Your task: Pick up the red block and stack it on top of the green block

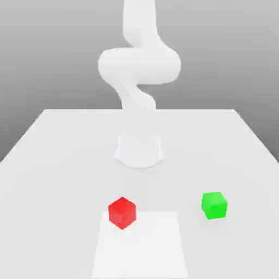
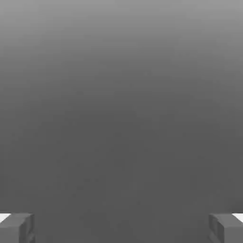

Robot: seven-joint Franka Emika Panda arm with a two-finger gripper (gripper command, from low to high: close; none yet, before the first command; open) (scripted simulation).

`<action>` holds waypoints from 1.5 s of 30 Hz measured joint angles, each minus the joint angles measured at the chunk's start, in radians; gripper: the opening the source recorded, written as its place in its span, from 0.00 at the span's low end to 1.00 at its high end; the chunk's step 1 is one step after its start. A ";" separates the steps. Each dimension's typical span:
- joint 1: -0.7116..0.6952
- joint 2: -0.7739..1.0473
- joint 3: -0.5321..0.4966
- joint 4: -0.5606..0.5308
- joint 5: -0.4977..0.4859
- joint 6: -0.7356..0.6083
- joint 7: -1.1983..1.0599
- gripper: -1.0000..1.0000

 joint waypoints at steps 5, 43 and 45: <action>-0.055 0.154 0.025 -0.150 0.015 0.119 0.130 0.50; 0.005 0.598 0.138 -0.544 0.058 0.424 0.436 0.00; 0.094 0.576 0.188 -0.535 0.083 0.395 0.380 0.00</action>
